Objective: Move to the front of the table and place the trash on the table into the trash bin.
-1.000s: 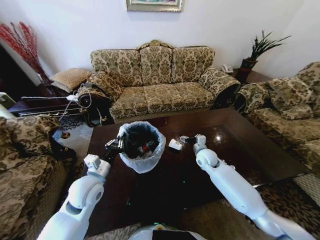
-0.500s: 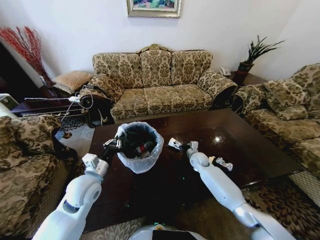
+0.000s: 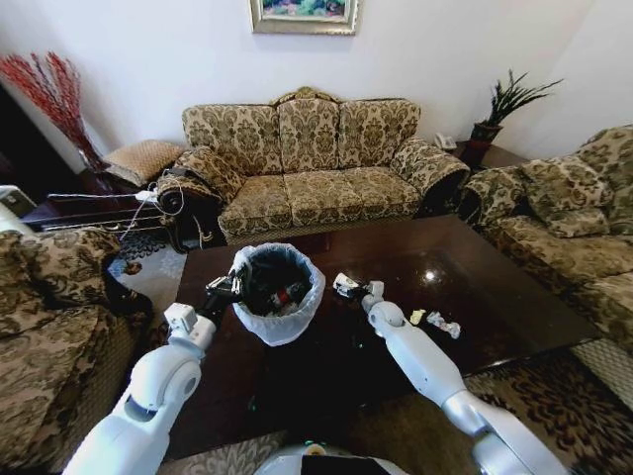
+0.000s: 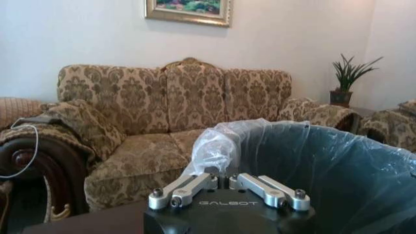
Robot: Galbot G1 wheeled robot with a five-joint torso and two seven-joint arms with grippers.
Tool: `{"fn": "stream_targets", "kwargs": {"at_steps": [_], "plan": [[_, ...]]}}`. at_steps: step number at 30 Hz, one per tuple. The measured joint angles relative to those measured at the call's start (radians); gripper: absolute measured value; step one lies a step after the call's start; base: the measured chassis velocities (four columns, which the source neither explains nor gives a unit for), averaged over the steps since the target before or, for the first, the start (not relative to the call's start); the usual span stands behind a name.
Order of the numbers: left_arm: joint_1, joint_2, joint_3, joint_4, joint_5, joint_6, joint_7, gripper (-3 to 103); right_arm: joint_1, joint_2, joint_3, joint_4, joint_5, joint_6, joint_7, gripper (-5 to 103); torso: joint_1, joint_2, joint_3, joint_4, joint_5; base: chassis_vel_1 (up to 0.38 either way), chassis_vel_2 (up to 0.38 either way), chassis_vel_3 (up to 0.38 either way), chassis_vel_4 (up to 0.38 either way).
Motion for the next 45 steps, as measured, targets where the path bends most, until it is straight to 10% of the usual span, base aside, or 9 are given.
{"fn": "stream_targets", "kwargs": {"at_steps": [23, 33, 45], "plan": [[0.009, -0.023, 0.005, -0.008, 0.01, -0.003, 0.005, 3, -0.054, -0.031, 0.014, 0.105, -0.031, 0.026, 0.043, 37, 0.0, 0.0, 0.0, 0.0001, 0.0004, 0.0, 0.0, 0.0, 0.0], [0.011, -0.043, 0.032, -0.009, 0.036, -0.005, 0.015, 3, -0.018, -0.169, 0.009, 0.647, -0.024, 0.034, 0.201, 12, 0.0, 0.0, 0.0, 0.0002, 0.0, 0.0, 0.0, 0.0, 0.0], [0.01, -0.053, 0.042, 0.026, 0.052, -0.007, 0.023, 3, 0.166, -0.327, -0.103, 0.982, 0.193, -0.049, 0.166, 11, 0.0, 0.0, 0.0, 0.0001, -0.0001, 0.0, 0.0, 0.0, 0.0]]}}
